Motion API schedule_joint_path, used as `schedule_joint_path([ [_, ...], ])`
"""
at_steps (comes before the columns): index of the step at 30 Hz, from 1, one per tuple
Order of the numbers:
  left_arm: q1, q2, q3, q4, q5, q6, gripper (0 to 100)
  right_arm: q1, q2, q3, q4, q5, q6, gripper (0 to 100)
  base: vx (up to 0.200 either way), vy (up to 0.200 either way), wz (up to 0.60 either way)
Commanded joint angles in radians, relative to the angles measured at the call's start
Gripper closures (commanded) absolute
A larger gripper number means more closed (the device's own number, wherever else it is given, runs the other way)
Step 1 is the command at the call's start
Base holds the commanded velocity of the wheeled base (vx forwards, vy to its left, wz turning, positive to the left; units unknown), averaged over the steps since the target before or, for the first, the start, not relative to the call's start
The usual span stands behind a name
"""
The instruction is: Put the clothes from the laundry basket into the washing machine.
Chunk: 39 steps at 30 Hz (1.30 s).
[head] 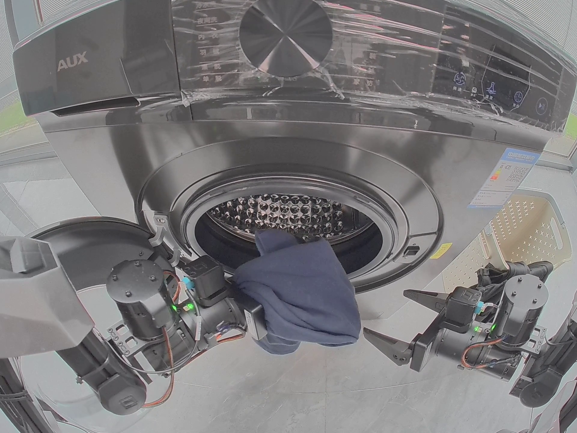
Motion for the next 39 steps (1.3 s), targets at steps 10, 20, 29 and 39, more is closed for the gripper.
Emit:
schedule_joint_path([
  [10,0.039,0.304,-0.426,0.005,0.002,-0.087,100,0.019,0.006,0.001,0.001,0.001,0.002,0,0.0,0.0,0.0],
  [20,0.062,0.439,-0.664,0.094,0.063,-0.092,100,0.036,0.012,0.002,0.001,0.001,0.005,0,0.0,0.0,0.0],
  [29,0.1,0.493,-1.006,0.369,0.124,-0.093,100,0.036,0.014,0.001,0.001,0.001,0.005,0,0.0,0.0,0.0],
  [39,0.15,0.683,-1.451,0.542,0.259,-0.102,100,0.033,0.029,0.002,0.0,0.001,0.011,0,0.0,0.0,0.0],
])
